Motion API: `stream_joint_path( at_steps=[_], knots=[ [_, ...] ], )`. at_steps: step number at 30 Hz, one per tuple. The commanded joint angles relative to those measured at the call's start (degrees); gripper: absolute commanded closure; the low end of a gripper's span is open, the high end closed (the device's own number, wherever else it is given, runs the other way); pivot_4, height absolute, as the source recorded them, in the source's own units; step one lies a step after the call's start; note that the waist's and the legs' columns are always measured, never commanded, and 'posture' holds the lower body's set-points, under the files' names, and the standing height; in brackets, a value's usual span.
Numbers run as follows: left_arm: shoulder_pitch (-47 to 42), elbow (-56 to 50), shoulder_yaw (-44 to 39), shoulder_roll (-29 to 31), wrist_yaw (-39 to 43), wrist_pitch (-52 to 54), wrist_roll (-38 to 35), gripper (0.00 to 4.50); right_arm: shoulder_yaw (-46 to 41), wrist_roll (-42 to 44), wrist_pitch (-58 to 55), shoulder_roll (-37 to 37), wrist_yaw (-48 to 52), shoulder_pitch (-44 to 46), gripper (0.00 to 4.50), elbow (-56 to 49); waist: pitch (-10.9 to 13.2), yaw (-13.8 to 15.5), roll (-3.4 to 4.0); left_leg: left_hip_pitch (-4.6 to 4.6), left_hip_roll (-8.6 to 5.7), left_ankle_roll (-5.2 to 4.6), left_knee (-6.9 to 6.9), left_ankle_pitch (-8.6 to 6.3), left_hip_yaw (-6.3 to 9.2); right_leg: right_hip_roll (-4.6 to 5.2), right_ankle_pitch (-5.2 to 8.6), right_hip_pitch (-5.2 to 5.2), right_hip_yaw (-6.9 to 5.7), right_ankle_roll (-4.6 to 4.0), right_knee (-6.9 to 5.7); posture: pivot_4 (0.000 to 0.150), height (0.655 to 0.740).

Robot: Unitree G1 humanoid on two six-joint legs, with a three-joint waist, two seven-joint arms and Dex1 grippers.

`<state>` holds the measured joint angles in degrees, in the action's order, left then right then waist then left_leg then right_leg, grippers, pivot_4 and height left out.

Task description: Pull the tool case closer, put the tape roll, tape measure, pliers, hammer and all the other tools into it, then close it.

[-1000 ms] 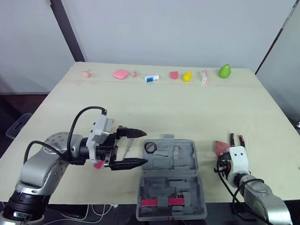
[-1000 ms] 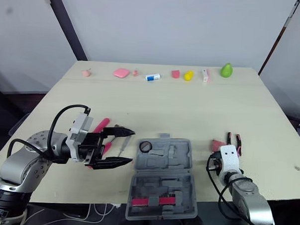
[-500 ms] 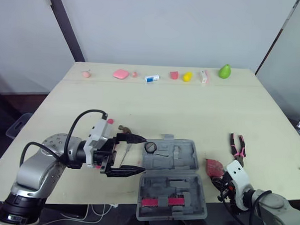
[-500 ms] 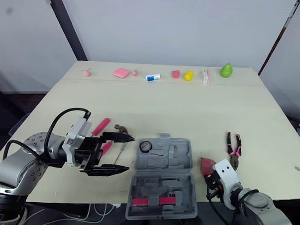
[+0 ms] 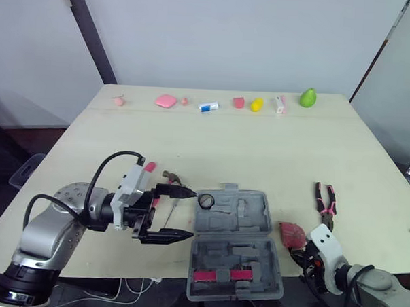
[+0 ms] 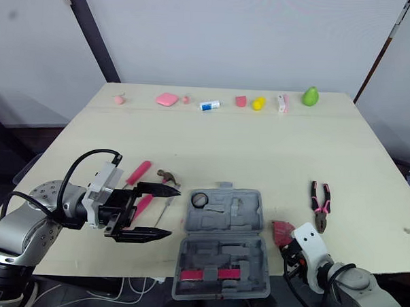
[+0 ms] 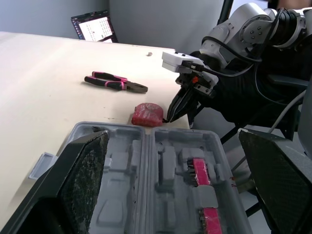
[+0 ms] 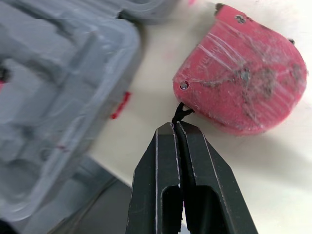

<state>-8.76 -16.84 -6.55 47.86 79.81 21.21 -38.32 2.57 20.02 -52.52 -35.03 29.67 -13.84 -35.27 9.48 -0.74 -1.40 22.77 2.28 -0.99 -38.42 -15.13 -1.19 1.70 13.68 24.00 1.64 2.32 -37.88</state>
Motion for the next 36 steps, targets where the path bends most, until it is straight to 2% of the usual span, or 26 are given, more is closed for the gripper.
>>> stream_joint_path(
  at_steps=[1,3,6,12,14,19,22,28,36],
  knots=[
    [-0.52,-0.31,-0.42,0.49,0.51,-0.96,0.00,0.00,-0.33,0.24,0.15,-0.81,0.06,-0.48,4.45,-2.10,0.00,0.01,0.00,0.00,0.00,0.00,0.00,0.00,0.00,0.00,0.00,0.00,0.00,0.00,0.00,0.150,0.7400],
    [-0.55,-0.26,-0.33,0.46,0.53,-1.09,0.05,0.00,-0.67,-0.24,1.20,-1.05,-0.16,-0.29,4.45,-1.71,0.00,0.01,0.00,0.00,0.00,0.00,0.00,0.00,0.00,0.00,0.00,0.00,0.00,0.00,0.00,0.150,0.7400],
    [-0.64,-0.24,-0.26,0.41,0.48,-1.10,0.03,0.00,-1.92,0.78,1.41,-1.66,0.95,-0.23,3.68,-1.84,0.00,0.01,0.00,0.00,0.00,0.00,0.00,0.00,0.00,0.00,0.00,0.00,0.00,0.01,0.00,0.150,0.7400],
    [-0.84,-0.12,-0.48,0.51,0.49,-1.08,-0.19,0.00,-6.77,5.35,1.04,-8.94,8.70,-3.26,0.81,-5.30,0.01,0.08,0.00,0.01,0.00,0.00,-0.01,0.00,0.00,0.01,0.00,-0.01,0.00,0.01,0.01,0.150,0.7400],
    [-0.86,-0.09,-0.65,0.45,0.58,-1.21,-0.36,0.00,-8.43,6.18,3.19,-11.33,11.64,-3.86,0.08,-4.94,0.00,0.08,-0.04,0.01,-0.01,0.00,-0.02,0.00,0.01,0.00,0.00,-0.03,-0.01,0.02,0.02,0.150,0.7400],
    [-1.07,0.65,-0.85,0.28,1.53,-2.42,-0.31,0.00,-9.60,3.65,17.23,-15.40,20.71,-2.75,0.08,1.70,0.00,0.00,-0.03,-0.02,0.00,0.00,-0.03,0.00,0.00,-0.01,0.02,-0.04,-0.01,0.04,0.01,0.150,0.7400],
    [-1.10,1.23,-0.67,0.50,2.80,-3.18,-0.27,0.00,-8.73,2.02,27.11,-15.33,25.25,1.40,0.08,9.21,0.01,-0.01,-0.04,-0.03,0.00,0.00,-0.05,0.00,-0.01,-0.01,0.02,-0.07,-0.01,0.05,0.03,0.150,0.7400],
    [-1.65,2.37,-0.09,0.32,3.94,-4.59,0.31,0.00,0.27,-6.63,46.36,-16.49,36.35,13.99,0.08,27.31,0.02,-0.03,-0.03,-0.06,0.00,0.00,-0.06,0.00,-0.03,-0.01,-0.04,-0.10,-0.01,-0.04,0.02,0.150,0.7400],
    [-2.13,3.29,-0.03,0.12,4.82,-6.06,0.71,0.00,8.72,-12.13,59.87,-12.72,44.84,27.03,0.08,44.15,0.04,0.05,-0.01,-0.06,0.00,0.00,-0.06,0.00,0.00,-0.02,-0.12,-0.11,-0.03,-0.16,0.01,0.150,0.7400]
  ],
)
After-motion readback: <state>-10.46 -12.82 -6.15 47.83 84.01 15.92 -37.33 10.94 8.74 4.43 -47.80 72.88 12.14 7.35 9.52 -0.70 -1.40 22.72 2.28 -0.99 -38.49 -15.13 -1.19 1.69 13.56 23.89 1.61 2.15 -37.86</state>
